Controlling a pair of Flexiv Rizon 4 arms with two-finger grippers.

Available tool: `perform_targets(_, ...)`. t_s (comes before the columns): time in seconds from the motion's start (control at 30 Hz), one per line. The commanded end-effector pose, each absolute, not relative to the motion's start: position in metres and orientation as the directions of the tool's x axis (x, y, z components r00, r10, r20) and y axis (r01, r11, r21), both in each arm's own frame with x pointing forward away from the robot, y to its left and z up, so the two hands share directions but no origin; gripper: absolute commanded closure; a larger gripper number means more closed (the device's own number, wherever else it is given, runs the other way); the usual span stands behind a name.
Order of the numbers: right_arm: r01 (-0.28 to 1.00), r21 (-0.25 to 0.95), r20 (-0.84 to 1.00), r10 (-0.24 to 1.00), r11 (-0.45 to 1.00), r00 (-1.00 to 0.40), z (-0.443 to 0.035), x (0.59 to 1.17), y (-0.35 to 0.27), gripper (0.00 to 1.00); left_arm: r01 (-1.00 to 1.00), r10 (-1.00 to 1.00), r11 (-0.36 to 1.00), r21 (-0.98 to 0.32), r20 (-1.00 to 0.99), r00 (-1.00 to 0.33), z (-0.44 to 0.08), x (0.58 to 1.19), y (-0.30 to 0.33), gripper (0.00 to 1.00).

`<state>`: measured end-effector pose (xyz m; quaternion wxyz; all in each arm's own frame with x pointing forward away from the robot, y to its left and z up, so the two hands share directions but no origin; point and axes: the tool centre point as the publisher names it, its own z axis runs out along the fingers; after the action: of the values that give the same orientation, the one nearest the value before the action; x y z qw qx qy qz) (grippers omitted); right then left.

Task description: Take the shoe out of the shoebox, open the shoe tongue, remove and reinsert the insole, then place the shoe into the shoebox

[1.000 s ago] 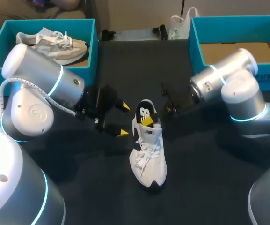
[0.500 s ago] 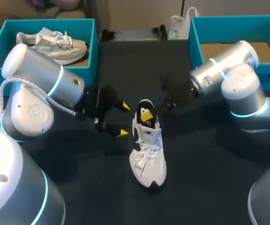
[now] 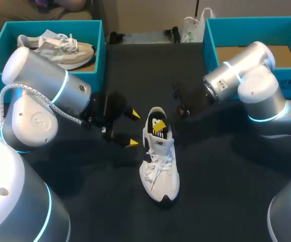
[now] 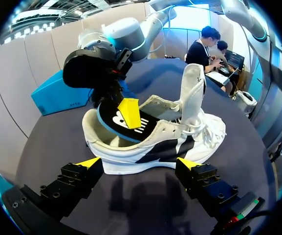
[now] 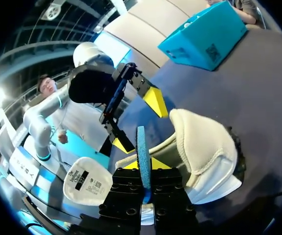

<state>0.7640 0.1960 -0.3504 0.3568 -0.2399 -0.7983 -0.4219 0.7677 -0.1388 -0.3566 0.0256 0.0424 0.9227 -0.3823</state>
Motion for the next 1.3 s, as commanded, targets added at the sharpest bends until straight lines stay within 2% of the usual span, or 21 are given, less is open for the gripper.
perform_targets(0.03, 0.698, 0.479, 0.789, 0.089, 0.532, -0.609, -0.363, 0.756, 0.199, 1.0, 0.097, 0.058, 0.709, -0.699, -0.079, -0.995, -0.356, 0.767, -0.14, 0.0)
perform_targets(0.27, 0.699, 0.488, 0.783, 0.092, 0.522, -0.615, -0.361, 0.753, 0.197, 1.0, 0.097, 0.058, 0.709, -0.699, -0.079, -0.995, -0.356, 0.767, -0.14, 0.0)
perform_targets(0.37, 0.686, 0.503, 0.767, 0.094, 0.525, -0.634, -0.357, 0.757, 0.199, 0.85, 0.097, 0.058, 0.709, -0.699, -0.079, -0.995, -0.356, 0.767, -0.14, 0.0)
perform_targets(0.5, 0.673, 0.513, 0.755, 0.092, 0.533, -0.649, -0.35, 0.76, 0.203, 0.73, 0.097, 0.058, 0.709, -0.699, -0.079, -0.995, -0.356, 0.767, -0.14, 0.0)
perform_targets(0.6, 0.662, 0.519, 0.745, 0.094, 0.541, -0.66, -0.343, 0.762, 0.205, 0.69, 0.097, 0.058, 0.709, -0.699, -0.079, -0.995, -0.356, 0.767, -0.14, 0.0)
perform_targets(0.93, 0.623, 0.554, 0.708, 0.082, 0.552, -0.702, -0.328, 0.769, 0.21, 0.65, 0.097, 0.058, 0.709, -0.699, -0.079, -0.995, -0.356, 0.767, -0.14, 0.0)
perform_targets(1.3, 0.578, 0.59, 0.677, 0.045, 0.563, -0.734, -0.317, 0.78, 0.215, 0.65, 0.097, 0.058, 0.709, -0.699, -0.079, -0.995, -0.356, 0.767, -0.14, 0.0)
